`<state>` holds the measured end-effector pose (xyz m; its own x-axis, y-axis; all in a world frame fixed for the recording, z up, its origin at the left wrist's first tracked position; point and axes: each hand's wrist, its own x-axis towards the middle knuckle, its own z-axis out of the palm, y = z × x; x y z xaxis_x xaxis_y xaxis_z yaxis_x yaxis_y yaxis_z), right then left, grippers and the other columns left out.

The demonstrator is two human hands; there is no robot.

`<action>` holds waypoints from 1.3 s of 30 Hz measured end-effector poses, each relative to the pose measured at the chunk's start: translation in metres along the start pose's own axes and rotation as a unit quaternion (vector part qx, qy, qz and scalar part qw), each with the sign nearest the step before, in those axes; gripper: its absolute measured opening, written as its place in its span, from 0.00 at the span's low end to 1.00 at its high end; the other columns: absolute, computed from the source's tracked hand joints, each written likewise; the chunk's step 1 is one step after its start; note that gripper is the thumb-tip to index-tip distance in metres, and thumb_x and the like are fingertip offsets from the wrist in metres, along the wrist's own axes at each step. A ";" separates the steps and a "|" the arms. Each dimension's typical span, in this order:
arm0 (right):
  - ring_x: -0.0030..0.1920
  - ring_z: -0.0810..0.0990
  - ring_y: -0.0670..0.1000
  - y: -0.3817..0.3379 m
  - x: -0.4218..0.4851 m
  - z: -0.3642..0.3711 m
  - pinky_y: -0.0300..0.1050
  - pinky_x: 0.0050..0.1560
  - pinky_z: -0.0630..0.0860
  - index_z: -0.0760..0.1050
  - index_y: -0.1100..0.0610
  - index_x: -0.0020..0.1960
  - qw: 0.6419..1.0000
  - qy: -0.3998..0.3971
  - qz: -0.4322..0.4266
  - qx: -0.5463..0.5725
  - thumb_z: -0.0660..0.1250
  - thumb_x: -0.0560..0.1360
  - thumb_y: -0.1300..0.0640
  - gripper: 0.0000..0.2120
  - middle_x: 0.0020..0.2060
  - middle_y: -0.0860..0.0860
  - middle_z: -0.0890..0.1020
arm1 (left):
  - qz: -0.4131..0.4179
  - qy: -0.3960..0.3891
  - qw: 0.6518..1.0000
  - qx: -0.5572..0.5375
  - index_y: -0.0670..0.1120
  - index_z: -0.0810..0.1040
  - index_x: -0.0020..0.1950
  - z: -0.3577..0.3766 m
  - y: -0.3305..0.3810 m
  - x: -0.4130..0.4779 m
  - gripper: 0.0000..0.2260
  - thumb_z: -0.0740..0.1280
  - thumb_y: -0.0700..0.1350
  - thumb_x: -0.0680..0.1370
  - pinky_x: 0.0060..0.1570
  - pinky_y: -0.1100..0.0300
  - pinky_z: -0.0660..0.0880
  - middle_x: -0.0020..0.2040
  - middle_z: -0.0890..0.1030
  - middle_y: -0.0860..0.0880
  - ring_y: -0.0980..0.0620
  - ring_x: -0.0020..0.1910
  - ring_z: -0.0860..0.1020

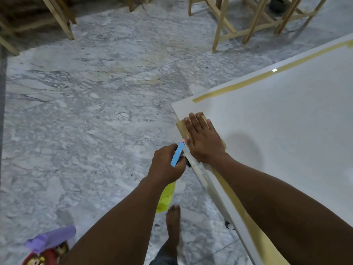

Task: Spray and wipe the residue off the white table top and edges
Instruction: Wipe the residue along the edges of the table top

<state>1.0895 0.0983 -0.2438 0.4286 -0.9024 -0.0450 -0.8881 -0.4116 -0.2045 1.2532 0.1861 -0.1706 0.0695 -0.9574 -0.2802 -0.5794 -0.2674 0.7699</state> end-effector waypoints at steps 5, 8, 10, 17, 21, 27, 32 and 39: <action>0.81 0.40 0.54 0.004 -0.054 0.004 0.60 0.79 0.47 0.45 0.53 0.82 1.000 0.002 0.000 -0.003 0.47 0.83 0.46 0.30 0.81 0.51 0.45 | 0.008 -0.006 1.000 0.006 0.42 0.81 0.48 0.022 0.004 -0.041 0.12 0.65 0.48 0.72 0.38 0.38 0.83 0.38 0.82 0.40 0.36 0.36 0.82; 0.81 0.41 0.53 0.006 -0.088 0.004 0.60 0.79 0.48 0.45 0.52 0.82 1.000 -0.001 0.003 -0.001 0.46 0.82 0.46 0.30 0.81 0.51 0.45 | 0.008 -0.007 1.000 0.007 0.42 0.81 0.47 0.033 0.007 -0.063 0.11 0.65 0.48 0.72 0.39 0.37 0.83 0.39 0.82 0.39 0.36 0.36 0.82; 0.81 0.41 0.54 0.005 -0.109 0.004 0.60 0.79 0.49 0.45 0.52 0.82 1.000 -0.001 0.002 0.001 0.46 0.82 0.46 0.30 0.81 0.51 0.46 | 0.008 -0.006 1.000 0.010 0.42 0.81 0.48 0.038 0.007 -0.075 0.12 0.65 0.48 0.72 0.40 0.37 0.83 0.39 0.82 0.39 0.36 0.36 0.82; 0.81 0.41 0.54 0.007 -0.192 -0.003 0.59 0.79 0.49 0.45 0.53 0.82 1.000 -0.013 0.001 -0.002 0.42 0.82 0.44 0.30 0.81 0.52 0.46 | 0.013 -0.015 1.000 0.024 0.43 0.82 0.48 0.061 0.015 -0.119 0.13 0.64 0.48 0.71 0.41 0.39 0.84 0.41 0.83 0.40 0.37 0.36 0.84; 0.81 0.45 0.55 0.007 -0.255 -0.002 0.60 0.78 0.52 0.48 0.54 0.81 1.000 -0.016 0.013 -0.017 0.48 0.82 0.44 0.31 0.81 0.53 0.49 | 0.010 -0.037 0.999 0.027 0.42 0.82 0.49 0.077 0.020 -0.145 0.14 0.64 0.49 0.71 0.43 0.40 0.84 0.42 0.84 0.40 0.38 0.37 0.84; 0.81 0.47 0.57 0.008 -0.342 -0.009 0.60 0.77 0.54 0.49 0.55 0.81 0.997 -0.041 0.030 -0.053 0.50 0.81 0.42 0.33 0.81 0.56 0.51 | 0.030 -0.073 0.996 0.030 0.43 0.82 0.50 0.102 0.032 -0.176 0.14 0.65 0.49 0.71 0.43 0.39 0.84 0.42 0.83 0.42 0.38 0.39 0.84; 0.81 0.44 0.56 0.004 -0.406 -0.008 0.59 0.78 0.52 0.47 0.54 0.82 0.995 -0.054 0.062 -0.049 0.48 0.83 0.44 0.30 0.81 0.54 0.49 | 0.052 -0.090 0.994 0.037 0.42 0.82 0.48 0.123 0.039 -0.200 0.07 0.68 0.43 0.74 0.43 0.40 0.85 0.41 0.84 0.42 0.39 0.38 0.85; 0.81 0.45 0.55 -0.001 -0.473 -0.002 0.58 0.78 0.52 0.48 0.54 0.81 0.994 -0.046 0.089 -0.039 0.47 0.84 0.46 0.29 0.81 0.54 0.49 | 0.075 -0.121 0.988 0.056 0.41 0.83 0.51 0.144 0.045 -0.240 0.06 0.69 0.40 0.77 0.46 0.40 0.85 0.41 0.82 0.47 0.40 0.40 0.85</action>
<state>0.8872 0.5248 -0.2206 0.2726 -0.9482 -0.1632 -0.9602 -0.2574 -0.1081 1.0930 0.4191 -0.1515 -0.2137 -0.9274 -0.3069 -0.6559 -0.0966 0.7486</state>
